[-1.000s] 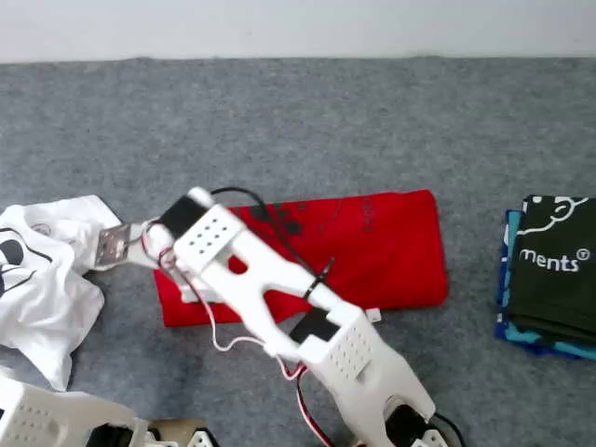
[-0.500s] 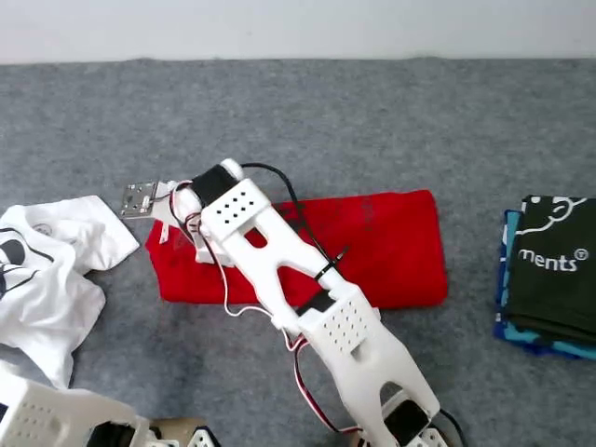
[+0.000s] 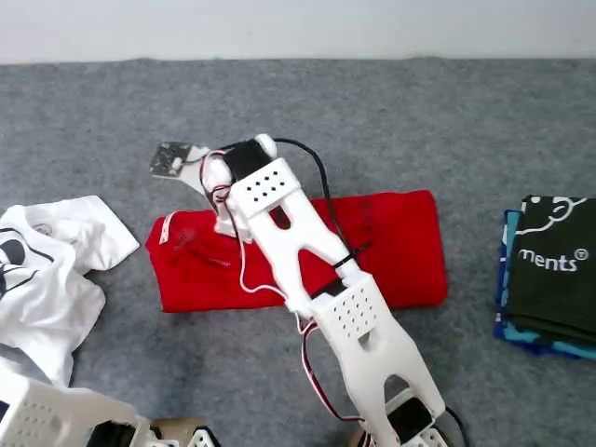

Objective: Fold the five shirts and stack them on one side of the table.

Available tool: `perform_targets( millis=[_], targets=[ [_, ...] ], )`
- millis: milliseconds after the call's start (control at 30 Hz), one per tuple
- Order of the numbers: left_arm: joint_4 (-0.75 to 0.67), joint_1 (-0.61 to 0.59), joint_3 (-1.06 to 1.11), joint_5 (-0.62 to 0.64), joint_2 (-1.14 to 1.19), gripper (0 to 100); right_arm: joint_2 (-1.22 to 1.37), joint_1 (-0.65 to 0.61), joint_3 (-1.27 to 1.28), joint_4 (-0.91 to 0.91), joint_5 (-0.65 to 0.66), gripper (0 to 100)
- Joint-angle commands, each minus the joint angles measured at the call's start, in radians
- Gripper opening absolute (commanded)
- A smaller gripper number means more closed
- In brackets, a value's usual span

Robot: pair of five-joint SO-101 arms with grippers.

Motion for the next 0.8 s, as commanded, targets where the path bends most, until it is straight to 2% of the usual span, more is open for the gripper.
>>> perform_targets(
  millis=[0,67,200,300,567,767],
  targets=[
    [0.015,0.008,-0.004,-0.003,-0.066,1,-0.056,-0.074,-0.066,0.041,-0.034,0.0],
    [0.017,0.008,-0.004,-0.005,-0.066,1,-0.082,-0.13,-0.037,0.041,-0.035,2.5],
    [0.017,0.0,-0.004,-0.006,-0.068,1,-0.119,-0.232,0.044,0.039,-0.034,1.0],
    [0.017,-0.002,-0.004,-0.006,-0.068,1,-0.104,-0.249,0.081,0.036,-0.032,1.0],
    [0.017,-0.002,-0.004,-0.006,-0.068,1,0.05,-0.062,0.083,-0.042,-0.028,0.9],
    [0.017,0.005,-0.004,-0.006,-0.068,1,0.11,-0.038,0.083,-0.058,0.028,0.9]
  ],
)
